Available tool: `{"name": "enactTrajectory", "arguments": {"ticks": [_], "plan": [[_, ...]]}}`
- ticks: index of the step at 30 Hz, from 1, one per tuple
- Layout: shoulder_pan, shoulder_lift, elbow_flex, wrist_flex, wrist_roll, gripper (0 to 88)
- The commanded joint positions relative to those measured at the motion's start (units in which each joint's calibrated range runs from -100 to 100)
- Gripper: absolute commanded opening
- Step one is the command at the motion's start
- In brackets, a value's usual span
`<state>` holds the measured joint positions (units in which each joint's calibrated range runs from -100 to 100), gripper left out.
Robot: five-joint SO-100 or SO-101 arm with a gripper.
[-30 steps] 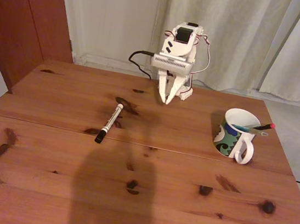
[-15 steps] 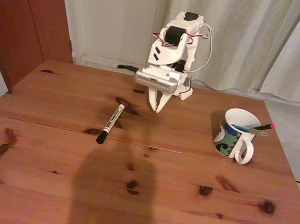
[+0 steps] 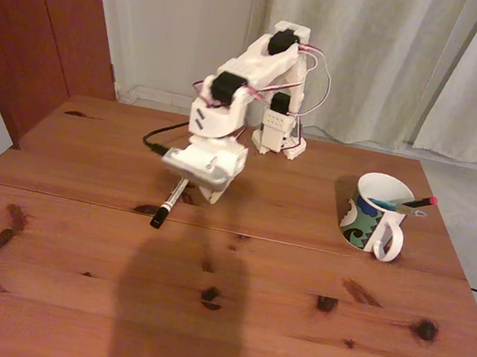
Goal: Clean up the desk and place the pens and markers into the cup
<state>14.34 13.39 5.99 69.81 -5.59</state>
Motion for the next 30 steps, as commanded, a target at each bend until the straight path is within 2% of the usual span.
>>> {"name": "enactTrajectory", "arguments": {"ticks": [1,16,23,30], "plan": [[1.4,1.3,-5.0,0.1,0.6,0.7],[10.1,2.2,-4.7,0.1,0.6,0.7],[12.1,1.5,0.0,0.2,10.0,0.8],[12.4,1.5,0.6,0.2,10.8,0.8]]}}
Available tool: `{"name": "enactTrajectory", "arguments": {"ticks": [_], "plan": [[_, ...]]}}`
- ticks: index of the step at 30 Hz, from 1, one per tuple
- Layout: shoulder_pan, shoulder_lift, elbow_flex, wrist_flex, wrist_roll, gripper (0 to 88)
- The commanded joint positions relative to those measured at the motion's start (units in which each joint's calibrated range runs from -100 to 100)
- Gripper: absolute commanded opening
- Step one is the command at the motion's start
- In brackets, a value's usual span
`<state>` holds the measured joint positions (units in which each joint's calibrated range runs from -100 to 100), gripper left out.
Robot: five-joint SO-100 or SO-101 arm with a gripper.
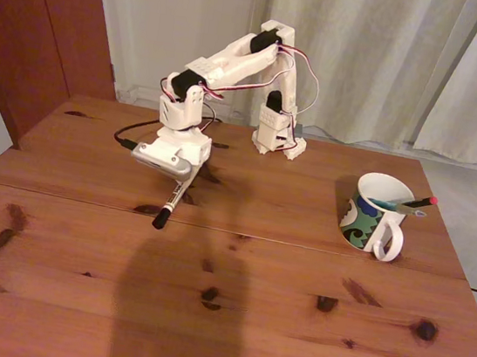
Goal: Clean up the desk and place the pens and markers into the cup
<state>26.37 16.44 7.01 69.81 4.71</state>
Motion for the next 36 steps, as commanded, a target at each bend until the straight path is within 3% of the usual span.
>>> {"name": "enactTrajectory", "arguments": {"ticks": [1,7,16,36], "plan": [[0.4,-1.5,-0.4,0.2,0.5,0.8],[0.4,-1.5,-0.4,0.1,0.6,1.6],[0.5,-1.5,-0.4,-0.3,2.0,19.9],[0.5,-1.4,6.2,-0.6,3.2,19.9]]}}
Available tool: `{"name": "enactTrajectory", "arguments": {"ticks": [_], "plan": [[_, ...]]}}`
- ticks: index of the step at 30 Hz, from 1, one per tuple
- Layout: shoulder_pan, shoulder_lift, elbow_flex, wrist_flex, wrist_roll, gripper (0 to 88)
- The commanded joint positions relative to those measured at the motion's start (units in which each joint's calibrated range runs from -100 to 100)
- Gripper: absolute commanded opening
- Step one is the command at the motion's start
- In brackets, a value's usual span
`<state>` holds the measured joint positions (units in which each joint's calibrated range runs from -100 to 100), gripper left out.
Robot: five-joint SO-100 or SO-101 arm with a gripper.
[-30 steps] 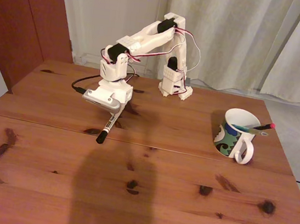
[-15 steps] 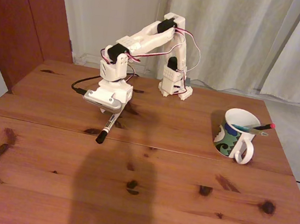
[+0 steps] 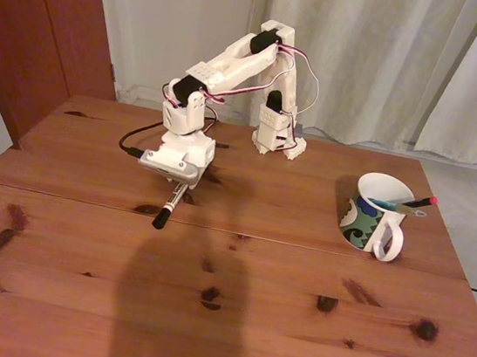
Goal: Clean up the desk and place the pens and markers into the cup
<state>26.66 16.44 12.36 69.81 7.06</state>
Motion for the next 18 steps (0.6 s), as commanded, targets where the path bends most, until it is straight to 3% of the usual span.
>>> {"name": "enactTrajectory", "arguments": {"ticks": [1,18], "plan": [[0.2,-1.4,1.3,-0.7,1.1,19.9],[0.1,-0.7,2.2,-3.9,0.9,19.9]]}}
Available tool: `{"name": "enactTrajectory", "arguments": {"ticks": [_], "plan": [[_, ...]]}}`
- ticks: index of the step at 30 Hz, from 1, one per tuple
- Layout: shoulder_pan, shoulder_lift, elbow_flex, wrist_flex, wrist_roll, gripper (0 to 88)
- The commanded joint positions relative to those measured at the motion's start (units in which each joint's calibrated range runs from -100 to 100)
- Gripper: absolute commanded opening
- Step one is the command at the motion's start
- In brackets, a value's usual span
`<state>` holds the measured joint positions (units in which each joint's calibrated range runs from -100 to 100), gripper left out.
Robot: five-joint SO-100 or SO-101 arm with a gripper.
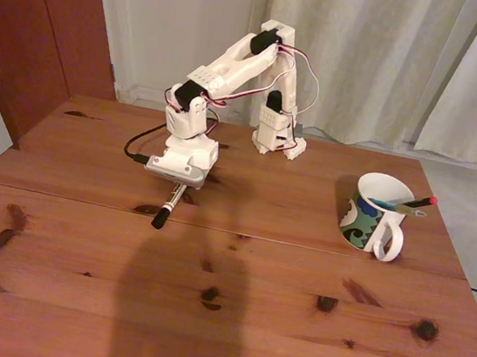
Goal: Clean up the desk and place the pens and markers into the cup
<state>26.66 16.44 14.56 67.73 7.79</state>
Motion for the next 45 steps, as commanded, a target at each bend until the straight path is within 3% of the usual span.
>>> {"name": "enactTrajectory", "arguments": {"ticks": [1,14,17,21,33,45], "plan": [[0.1,-0.7,0.3,-1.9,0.2,19.9],[0.1,-0.8,2.5,-5.4,0.4,19.7],[0.1,-0.8,2.4,-5.4,0.4,14.4],[0.1,-0.8,2.4,-5.4,0.4,0.8],[-0.7,-2.6,1.3,-5.5,-0.3,0.8],[-15.4,-33.9,3.8,-5.4,-13.8,0.7]]}}
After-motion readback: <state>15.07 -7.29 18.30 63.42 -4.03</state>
